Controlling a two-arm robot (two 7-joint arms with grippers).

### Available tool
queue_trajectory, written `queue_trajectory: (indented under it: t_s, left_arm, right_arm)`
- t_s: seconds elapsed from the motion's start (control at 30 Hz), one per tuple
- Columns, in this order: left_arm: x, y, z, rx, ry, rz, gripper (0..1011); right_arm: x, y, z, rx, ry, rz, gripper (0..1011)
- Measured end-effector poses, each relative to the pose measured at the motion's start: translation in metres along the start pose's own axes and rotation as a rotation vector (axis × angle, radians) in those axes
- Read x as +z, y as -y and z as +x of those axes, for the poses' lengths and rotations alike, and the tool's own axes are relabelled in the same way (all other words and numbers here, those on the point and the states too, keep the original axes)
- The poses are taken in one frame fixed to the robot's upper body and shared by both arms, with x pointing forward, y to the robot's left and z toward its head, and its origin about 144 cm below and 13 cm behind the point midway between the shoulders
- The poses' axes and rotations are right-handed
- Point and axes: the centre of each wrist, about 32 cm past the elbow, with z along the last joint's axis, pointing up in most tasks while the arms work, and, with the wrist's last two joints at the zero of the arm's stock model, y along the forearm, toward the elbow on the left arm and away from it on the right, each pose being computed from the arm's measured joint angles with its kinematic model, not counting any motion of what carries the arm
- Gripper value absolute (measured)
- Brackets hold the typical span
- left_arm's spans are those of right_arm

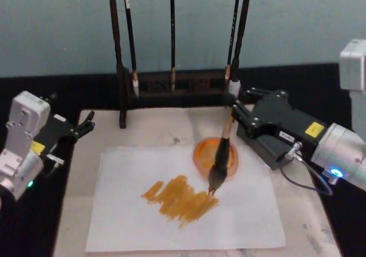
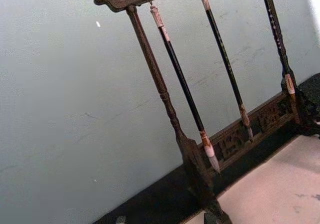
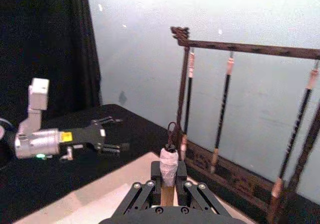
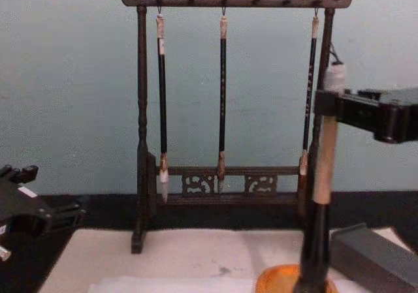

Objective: Pick up the brush from the inkstone, write on the paper, then place the brush back to its original position.

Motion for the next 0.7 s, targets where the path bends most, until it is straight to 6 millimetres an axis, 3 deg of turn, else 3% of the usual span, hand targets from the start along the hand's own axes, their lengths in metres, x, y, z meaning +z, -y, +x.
queue_trajectory:
  t_s: [0.7]
  left_arm:
    - [0.000,0.000,0.000,0.000,0.000,0.000,1010]
  right_arm:
    - [-0.008,-0.016,-0.014,0.091,-0.017,-0.010,173]
